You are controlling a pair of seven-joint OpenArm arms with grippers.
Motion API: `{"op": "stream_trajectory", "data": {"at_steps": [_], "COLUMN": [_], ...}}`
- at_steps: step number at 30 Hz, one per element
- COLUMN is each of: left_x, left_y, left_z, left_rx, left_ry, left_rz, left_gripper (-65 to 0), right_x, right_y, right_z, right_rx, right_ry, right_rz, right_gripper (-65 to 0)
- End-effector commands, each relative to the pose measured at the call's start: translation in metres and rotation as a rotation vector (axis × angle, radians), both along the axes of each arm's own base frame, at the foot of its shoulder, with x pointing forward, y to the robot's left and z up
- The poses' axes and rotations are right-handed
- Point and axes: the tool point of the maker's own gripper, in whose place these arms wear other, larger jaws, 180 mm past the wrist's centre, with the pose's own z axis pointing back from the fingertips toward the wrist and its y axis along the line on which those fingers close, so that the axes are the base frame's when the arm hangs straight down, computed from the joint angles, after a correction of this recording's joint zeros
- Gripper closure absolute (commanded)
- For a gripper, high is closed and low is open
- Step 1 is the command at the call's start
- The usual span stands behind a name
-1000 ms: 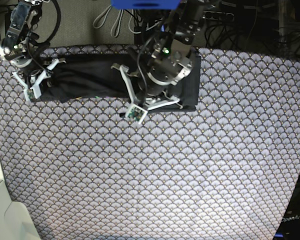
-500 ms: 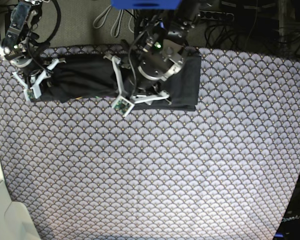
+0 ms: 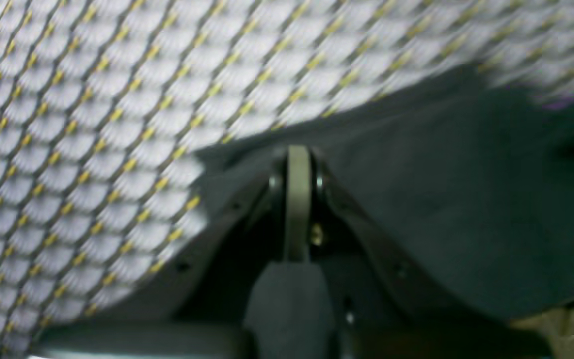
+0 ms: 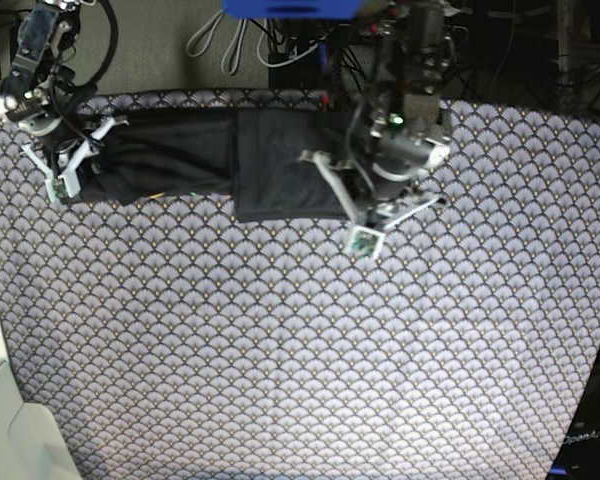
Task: Fold the T-shirt properly
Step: 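Lay the folded end flat and pull the left gripper back along the strip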
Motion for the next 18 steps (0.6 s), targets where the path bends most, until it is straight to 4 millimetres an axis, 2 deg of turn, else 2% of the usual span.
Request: {"op": "stream_trajectory", "data": {"at_steps": [1,4,6,7,11,14,18], "left_x": [0.004,0.004,-0.003,-0.005,-0.010,-0.010,-0.009], "left_y": [0.011,0.041,0.051,0.052,0.050,0.048,0.051], "left_z": [0.006,-0.002,-0.015,-0.021,-0.034,-0.034,-0.032], "left_rx": [0.009,0.063,0.076,0.078,0.076,0.073,0.078], "left_ry": [-0.030,-0.013,0.025,0.042,0.080,0.082,0.074], "left_rz": [0.019,0.058,0.075,0.078,0.073,0.072,0.075], "left_gripper": [-0.8,-0.5,-0.5,-0.5,-0.5,-0.5,-0.5], "right_x": [0.004,0.010,0.016,0.018,0.015,0.014,0.014], "right_y": [-0.012,-0.014,-0.012,-0.011,-0.011,-0.013,-0.014], "right_z": [0.009,0.025,0.038,0.044,0.048,0.047,0.048], "right_rx": [-0.040,-0.069,-0.090,-0.097,-0.119,-0.128,-0.130], "right_ry": [-0.015,-0.056,-0.092,-0.108,-0.082,-0.065,-0.065], "right_rz": [-0.006,0.007,0.019,0.023,0.028,0.027,0.024], "right_gripper": [-11.0,-11.3,-13.3,-15.3,-23.9,-31.1,-35.8]}}
